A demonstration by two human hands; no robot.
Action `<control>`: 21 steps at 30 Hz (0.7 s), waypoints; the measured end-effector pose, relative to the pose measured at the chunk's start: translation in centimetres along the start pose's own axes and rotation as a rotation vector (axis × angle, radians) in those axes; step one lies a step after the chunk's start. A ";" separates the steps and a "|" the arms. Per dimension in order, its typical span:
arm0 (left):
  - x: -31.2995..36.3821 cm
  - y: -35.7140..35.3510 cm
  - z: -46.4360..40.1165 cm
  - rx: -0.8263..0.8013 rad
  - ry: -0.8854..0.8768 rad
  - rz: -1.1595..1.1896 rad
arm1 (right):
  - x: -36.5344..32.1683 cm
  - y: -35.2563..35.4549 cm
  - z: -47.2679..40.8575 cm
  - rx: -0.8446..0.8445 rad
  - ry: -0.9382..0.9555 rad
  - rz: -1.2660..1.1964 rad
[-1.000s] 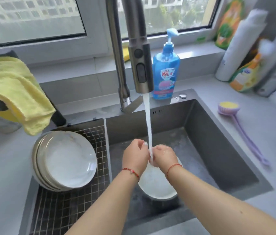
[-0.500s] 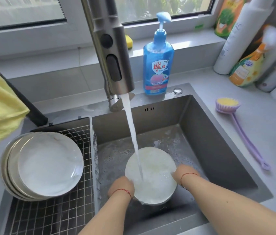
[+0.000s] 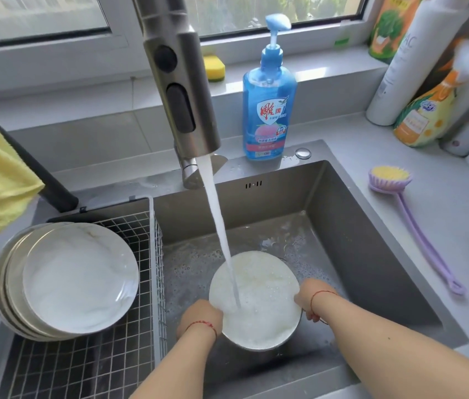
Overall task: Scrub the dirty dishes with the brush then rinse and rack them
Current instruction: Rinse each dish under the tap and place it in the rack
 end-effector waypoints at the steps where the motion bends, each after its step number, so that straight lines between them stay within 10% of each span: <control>1: 0.0 0.1 0.2 -0.005 0.000 0.029 | 0.1 0.2 0.2 -0.025 0.005 -0.008; 10: 0.2 -0.2 1.0 -0.066 0.051 0.423 | 0.6 1.0 1.3 -0.089 -0.020 -0.239; 21: 1.4 0.4 3.4 -0.234 0.021 1.315 | -0.7 4.9 2.8 0.231 0.259 -0.481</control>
Point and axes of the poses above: each hand's wrist, its own z-axis away from the middle knuckle, its own y-axis out of the back of the hand, x = y × z, the point moved 3 cm from there along -z, towards the middle knuckle
